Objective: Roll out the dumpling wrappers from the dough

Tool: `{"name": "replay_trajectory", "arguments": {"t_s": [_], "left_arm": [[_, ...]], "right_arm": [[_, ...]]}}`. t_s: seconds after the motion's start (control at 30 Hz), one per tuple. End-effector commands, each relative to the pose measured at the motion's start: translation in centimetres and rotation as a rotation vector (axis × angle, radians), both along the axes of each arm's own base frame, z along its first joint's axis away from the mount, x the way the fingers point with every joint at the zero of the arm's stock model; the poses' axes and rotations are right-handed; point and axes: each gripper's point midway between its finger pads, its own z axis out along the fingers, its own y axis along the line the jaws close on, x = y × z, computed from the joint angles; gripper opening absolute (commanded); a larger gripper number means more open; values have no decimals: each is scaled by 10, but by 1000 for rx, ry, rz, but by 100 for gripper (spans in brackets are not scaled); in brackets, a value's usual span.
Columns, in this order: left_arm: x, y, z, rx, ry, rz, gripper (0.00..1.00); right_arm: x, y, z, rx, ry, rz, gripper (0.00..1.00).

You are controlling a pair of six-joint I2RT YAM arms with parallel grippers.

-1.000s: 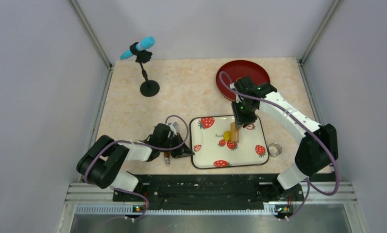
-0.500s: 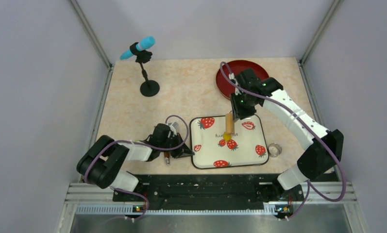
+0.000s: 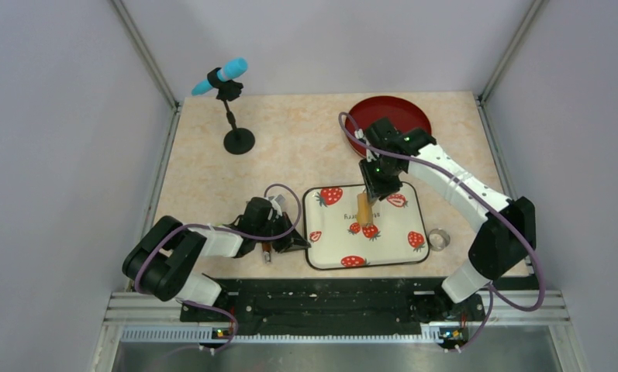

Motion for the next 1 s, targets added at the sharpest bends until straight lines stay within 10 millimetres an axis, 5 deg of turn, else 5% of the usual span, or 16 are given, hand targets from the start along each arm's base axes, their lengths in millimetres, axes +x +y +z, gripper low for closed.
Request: {"name": "replay_trajectory", "arguments": {"t_s": [0.0,0.97], "left_arm": [[-5,25,-35,144,58,84,0],[-5,25,-36,145,63,82,0]], "right_arm": [[3,8,0,5,-34,23,0],[-3,18,-18,13,3,60,0]]}}
